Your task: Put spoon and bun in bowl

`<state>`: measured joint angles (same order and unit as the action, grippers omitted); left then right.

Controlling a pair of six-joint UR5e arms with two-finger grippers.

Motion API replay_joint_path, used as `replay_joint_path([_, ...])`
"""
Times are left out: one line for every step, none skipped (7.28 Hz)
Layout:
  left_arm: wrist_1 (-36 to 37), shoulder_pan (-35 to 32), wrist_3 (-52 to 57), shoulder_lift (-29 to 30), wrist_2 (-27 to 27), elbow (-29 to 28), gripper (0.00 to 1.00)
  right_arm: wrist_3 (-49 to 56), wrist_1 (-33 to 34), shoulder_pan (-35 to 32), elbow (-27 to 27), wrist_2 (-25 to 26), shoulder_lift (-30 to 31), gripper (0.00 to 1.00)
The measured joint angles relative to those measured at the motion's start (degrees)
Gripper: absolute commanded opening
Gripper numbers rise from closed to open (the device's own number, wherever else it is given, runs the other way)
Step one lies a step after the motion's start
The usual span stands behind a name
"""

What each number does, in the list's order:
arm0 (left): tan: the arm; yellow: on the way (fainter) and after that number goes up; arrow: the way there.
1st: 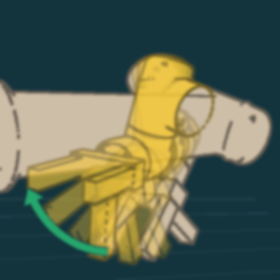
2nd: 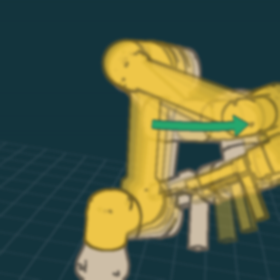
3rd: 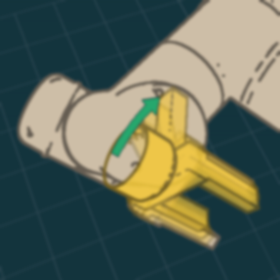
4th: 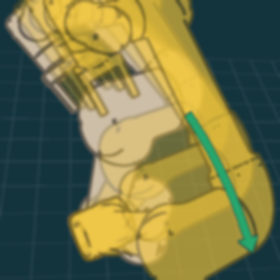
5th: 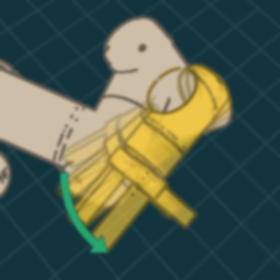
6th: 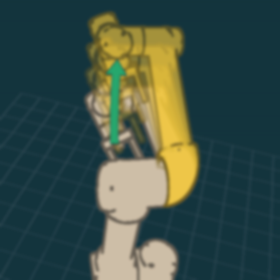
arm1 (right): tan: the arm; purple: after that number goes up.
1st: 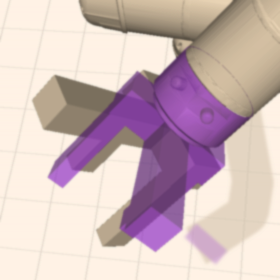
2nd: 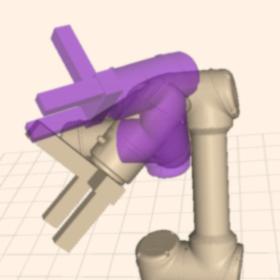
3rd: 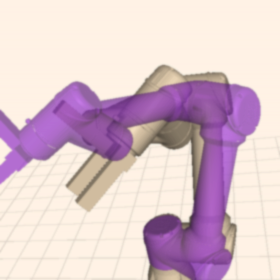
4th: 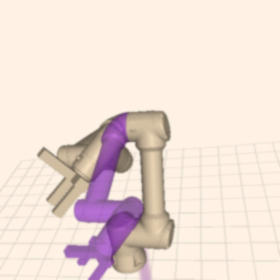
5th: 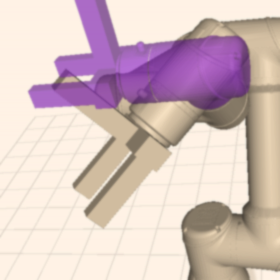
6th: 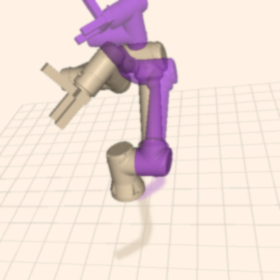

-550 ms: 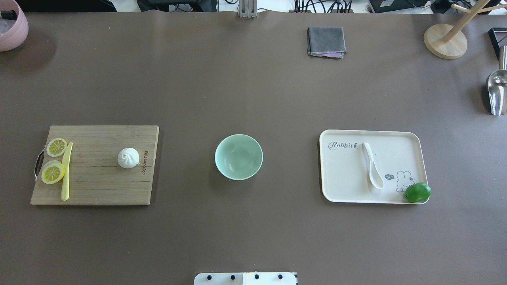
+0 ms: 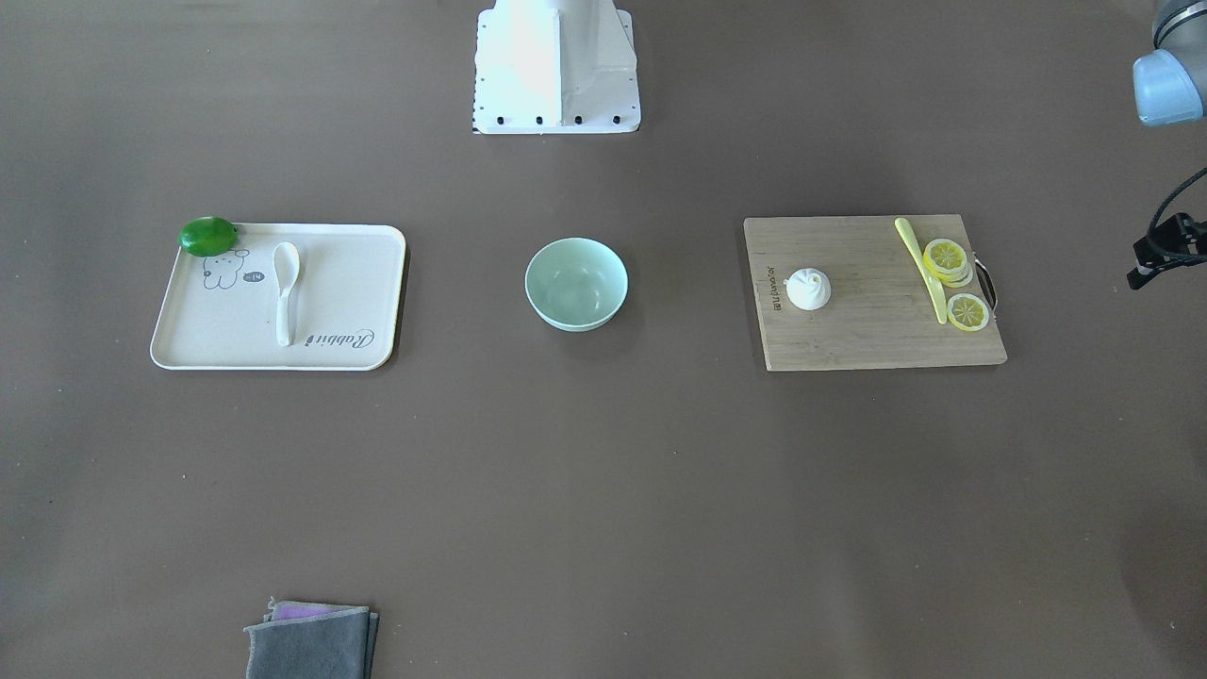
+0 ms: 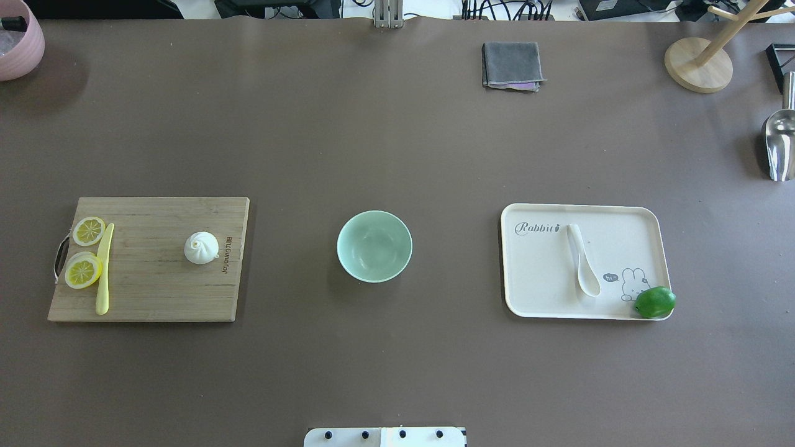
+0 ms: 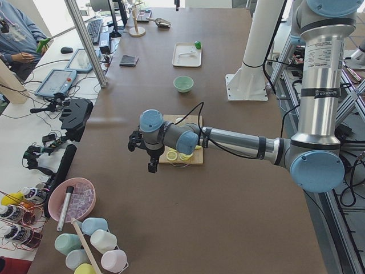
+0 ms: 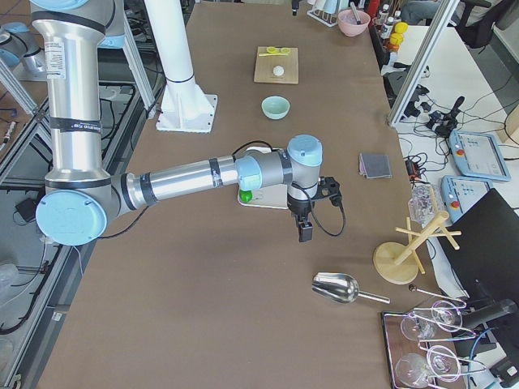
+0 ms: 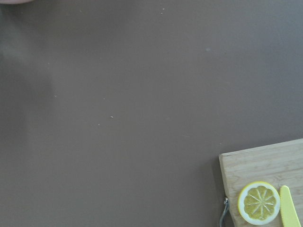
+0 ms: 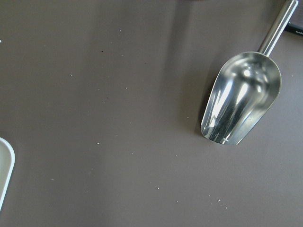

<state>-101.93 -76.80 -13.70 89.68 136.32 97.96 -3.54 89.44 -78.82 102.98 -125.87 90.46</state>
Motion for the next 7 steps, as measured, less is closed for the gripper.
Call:
replay_joint_path([-0.06, 0.00, -1.31, -0.16, 0.52, 0.53, 0.96, -1.18, -3.07, 0.30, -2.10, -0.16, 0.07, 1.00])
replay_joint_path([-0.15, 0.23, -4.19, -0.03, 0.65, 1.29, 0.98, -2.88, -6.02, 0.46, -3.77, -0.42, 0.22, 1.00])
replay_joint_path([-0.14, 1.28, -8.56, 0.39, 0.51, 2.57, 0.98, -4.07, -8.11, 0.56, -4.49, -0.58, 0.26, 1.00])
replay_joint_path([-0.12, 3.12, -12.53, 0.86, 0.07, 4.12, 0.97, -6.18, -9.36, 1.05, -4.47, -0.94, 0.08, 1.00])
replay_joint_path([-0.02, 5.67, -15.43, 1.38, -1.55, 5.24, 0.97, -10.77, -10.34, 2.66, -3.88, -1.49, -0.26, 1.00])
replay_joint_path([0.17, 9.97, -20.27, 2.47, -4.70, 6.41, 0.97, -18.20, -12.44, 5.78, -2.52, -1.93, -0.50, 1.00])
replay_joint_path([0.79, 14.92, -26.32, 3.79, -7.74, 8.18, 0.97, -26.96, -15.14, 9.72, -1.26, -2.11, -0.95, 1.00])
